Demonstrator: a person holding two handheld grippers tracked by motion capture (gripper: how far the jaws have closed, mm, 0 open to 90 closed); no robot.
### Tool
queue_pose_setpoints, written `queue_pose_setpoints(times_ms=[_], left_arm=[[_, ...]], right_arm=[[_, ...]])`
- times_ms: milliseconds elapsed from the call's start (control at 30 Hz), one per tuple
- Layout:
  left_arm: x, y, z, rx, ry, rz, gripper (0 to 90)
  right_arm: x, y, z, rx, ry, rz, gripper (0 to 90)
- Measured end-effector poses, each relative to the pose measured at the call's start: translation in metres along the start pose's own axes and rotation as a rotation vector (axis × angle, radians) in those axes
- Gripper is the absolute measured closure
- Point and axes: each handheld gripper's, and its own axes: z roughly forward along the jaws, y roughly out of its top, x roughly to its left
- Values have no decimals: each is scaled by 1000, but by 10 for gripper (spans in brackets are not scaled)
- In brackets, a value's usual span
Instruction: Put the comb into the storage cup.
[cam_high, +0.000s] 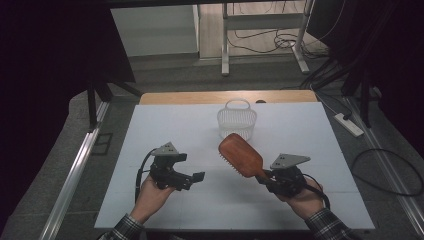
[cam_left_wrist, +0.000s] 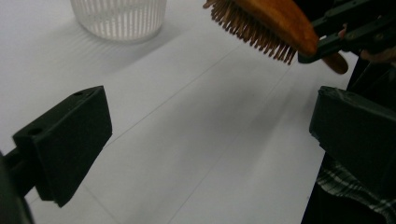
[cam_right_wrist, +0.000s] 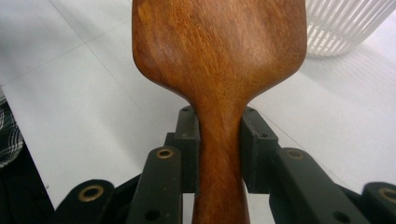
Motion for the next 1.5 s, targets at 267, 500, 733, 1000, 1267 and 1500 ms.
queue_pose_setpoints(times_ms=[267, 500, 733, 1000, 1267, 1500], left_arm=[[-1, 10, 9, -21, -46, -30, 1], [0, 13, 18, -17, -77, -50, 1], [1, 18, 26, -15, -121, -76, 1], [-1, 25, 39, -4, -149, -92, 0], [-1, 31, 50, -15, -194, -129, 0], [-3, 36, 59, -27, -216, -145, 0]], right_arm=[[7, 3, 3, -18, -1, -8, 717], [11, 5, 6, -31, 8, -14, 717], [14, 6, 7, -44, 13, -13, 717], [18, 7, 8, -55, 27, -20, 717], [21, 8, 9, -64, 30, -20, 717], [23, 9, 9, -69, 28, -27, 716]])
